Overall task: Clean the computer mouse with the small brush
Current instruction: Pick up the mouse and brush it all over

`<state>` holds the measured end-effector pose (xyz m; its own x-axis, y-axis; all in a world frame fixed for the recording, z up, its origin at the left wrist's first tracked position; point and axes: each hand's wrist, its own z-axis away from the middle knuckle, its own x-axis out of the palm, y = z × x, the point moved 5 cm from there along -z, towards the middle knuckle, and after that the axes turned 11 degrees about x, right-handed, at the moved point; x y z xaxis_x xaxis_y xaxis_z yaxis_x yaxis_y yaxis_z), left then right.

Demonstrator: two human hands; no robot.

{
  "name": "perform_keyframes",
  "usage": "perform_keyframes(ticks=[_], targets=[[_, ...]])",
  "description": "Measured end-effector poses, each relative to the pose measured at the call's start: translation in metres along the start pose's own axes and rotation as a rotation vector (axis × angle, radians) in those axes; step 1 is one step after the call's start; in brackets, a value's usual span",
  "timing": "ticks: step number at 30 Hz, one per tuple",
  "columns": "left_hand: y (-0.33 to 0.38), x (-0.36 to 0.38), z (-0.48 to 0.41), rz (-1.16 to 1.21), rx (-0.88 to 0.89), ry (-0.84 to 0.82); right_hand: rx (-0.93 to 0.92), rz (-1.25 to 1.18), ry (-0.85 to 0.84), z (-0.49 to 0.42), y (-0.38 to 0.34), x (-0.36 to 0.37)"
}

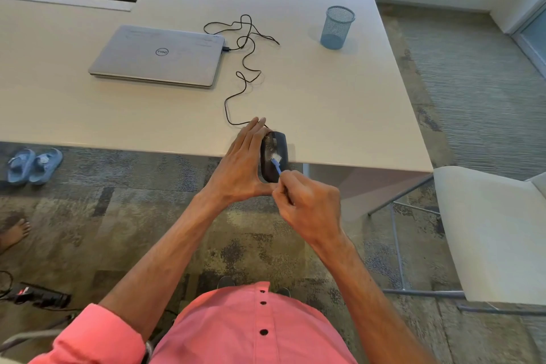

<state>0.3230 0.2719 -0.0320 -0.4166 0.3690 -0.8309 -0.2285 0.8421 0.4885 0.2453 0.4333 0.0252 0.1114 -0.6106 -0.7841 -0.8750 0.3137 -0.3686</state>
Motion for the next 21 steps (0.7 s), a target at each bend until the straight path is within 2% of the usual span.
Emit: perform_keyframes(ticks=[3, 6, 11, 14, 21], targets=[[0.001, 0.002, 0.002, 0.008, 0.006, -0.010, -0.031, -0.020, -0.056, 0.002, -0.004, 0.003], [0.003, 0.003, 0.003, 0.033, -0.003, -0.004, 0.015, -0.057, -0.088, 0.004, -0.002, 0.002], [0.003, 0.007, 0.005, 0.043, -0.005, 0.005, 0.086, -0.010, 0.075, -0.002, 0.010, -0.011], [0.003, 0.009, 0.005, 0.041, 0.005, 0.005, 0.099, 0.049, 0.103, -0.005, 0.012, -0.008], [0.006, 0.007, 0.007, 0.042, 0.008, -0.016, -0.023, -0.013, -0.013, 0.005, -0.005, 0.002]])
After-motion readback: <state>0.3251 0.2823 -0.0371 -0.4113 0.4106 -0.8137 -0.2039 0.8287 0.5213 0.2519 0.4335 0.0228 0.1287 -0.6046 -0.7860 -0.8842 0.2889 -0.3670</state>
